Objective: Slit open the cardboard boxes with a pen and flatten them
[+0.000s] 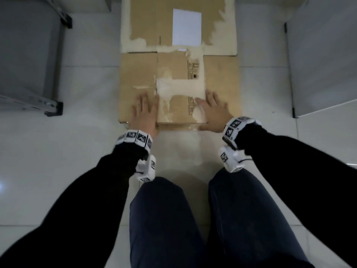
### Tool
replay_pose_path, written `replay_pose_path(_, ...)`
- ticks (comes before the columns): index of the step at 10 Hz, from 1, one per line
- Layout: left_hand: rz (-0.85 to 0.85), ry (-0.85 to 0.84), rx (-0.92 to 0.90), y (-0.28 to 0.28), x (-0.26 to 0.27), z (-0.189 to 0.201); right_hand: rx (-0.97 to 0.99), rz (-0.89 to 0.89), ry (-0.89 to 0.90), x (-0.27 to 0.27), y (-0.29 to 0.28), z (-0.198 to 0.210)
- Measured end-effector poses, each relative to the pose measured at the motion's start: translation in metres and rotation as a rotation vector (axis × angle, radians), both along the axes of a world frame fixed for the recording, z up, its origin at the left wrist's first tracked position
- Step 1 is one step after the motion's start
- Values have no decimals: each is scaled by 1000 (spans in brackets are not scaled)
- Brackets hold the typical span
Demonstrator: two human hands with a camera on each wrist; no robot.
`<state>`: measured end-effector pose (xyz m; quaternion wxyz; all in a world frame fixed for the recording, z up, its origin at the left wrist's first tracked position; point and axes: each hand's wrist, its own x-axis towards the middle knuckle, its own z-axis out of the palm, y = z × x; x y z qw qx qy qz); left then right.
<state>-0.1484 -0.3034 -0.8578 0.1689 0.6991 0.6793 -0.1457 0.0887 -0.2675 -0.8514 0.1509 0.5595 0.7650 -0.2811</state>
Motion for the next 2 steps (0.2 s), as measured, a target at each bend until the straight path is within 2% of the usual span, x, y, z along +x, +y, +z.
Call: replay_pose_path(2, 147, -359, -61, -45, 15, 31, -29, -341, 312, 15, -47, 4)
